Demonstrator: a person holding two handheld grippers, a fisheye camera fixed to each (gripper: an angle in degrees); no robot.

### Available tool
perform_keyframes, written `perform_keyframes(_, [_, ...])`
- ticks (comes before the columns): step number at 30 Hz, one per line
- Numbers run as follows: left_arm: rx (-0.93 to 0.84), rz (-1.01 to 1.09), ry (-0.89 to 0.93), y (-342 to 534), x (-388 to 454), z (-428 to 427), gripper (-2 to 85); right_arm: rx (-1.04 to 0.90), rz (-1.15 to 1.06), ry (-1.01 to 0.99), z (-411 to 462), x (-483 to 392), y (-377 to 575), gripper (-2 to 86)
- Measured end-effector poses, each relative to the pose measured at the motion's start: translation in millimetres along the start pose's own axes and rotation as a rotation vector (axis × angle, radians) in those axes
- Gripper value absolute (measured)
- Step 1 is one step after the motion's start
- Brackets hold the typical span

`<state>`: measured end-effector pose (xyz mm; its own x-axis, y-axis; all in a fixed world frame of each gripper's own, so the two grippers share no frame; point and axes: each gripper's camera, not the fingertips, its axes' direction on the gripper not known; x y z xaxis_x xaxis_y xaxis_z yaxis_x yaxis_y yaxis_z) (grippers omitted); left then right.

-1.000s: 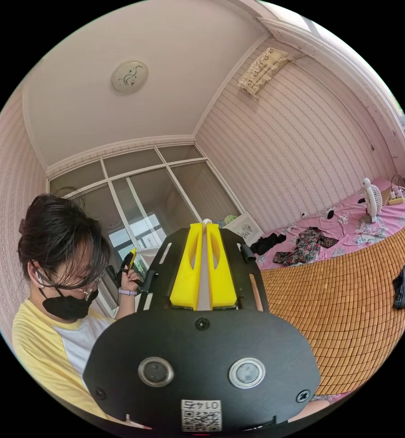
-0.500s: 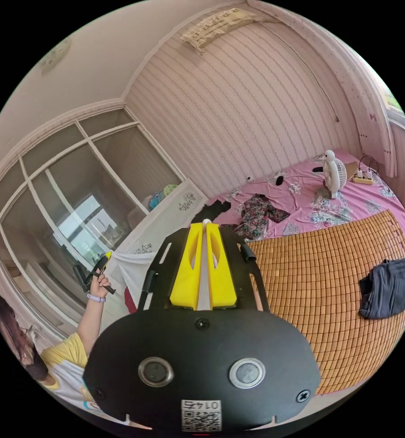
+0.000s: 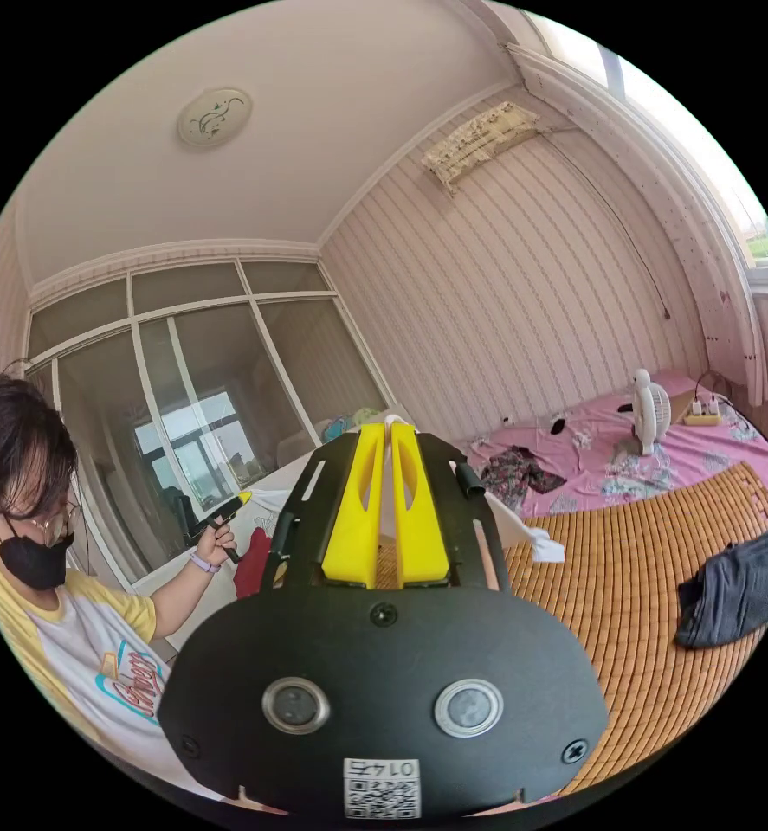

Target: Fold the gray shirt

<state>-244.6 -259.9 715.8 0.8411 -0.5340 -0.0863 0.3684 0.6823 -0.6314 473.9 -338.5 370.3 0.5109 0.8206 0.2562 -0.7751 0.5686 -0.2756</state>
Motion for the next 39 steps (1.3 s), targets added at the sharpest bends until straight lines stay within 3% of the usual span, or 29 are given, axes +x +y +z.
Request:
perform_keyframes(8, [-0.543, -0.415, -0.121, 275.5, -59.7, 58.4, -0.7, -0.480, 0.346, 0.295, 17.8, 86.4, 243.6, 0.7])
perform_keyframes(14, [-0.804, -0.447, -0.156, 390.3, -52.2, 74.3, -0.6, -0.608, 0.511, 0.415, 25.6, 117.1, 338.8, 0.7])
perform_keyframes(27, [-0.876, -0.493, -0.075, 441.6, -69.5, 2.9, -0.3, -0.897, 0.518, 0.692, -40.6, 94.5, 386.1, 0.4])
perform_keyframes(32, [-0.911, -0.516, -0.064, 454.9, -68.7, -36.3, -0.1, -0.889, 0.536, 0.714, -84.9, 77.6, 402.5, 0.2])
perform_keyframes(37, [-0.958, -0.532, -0.109, 472.4, -61.3, -80.0, 0.9, -0.844, 0.377, 0.708, -121.5, 31.1, 408.1, 0.2])
perform_keyframes(39, [-0.938, -0.512, -0.130, 473.8, -56.7, -101.8, 1.5, -0.738, 0.339, 0.703, -147.0, 3.2, 407.8, 0.2])
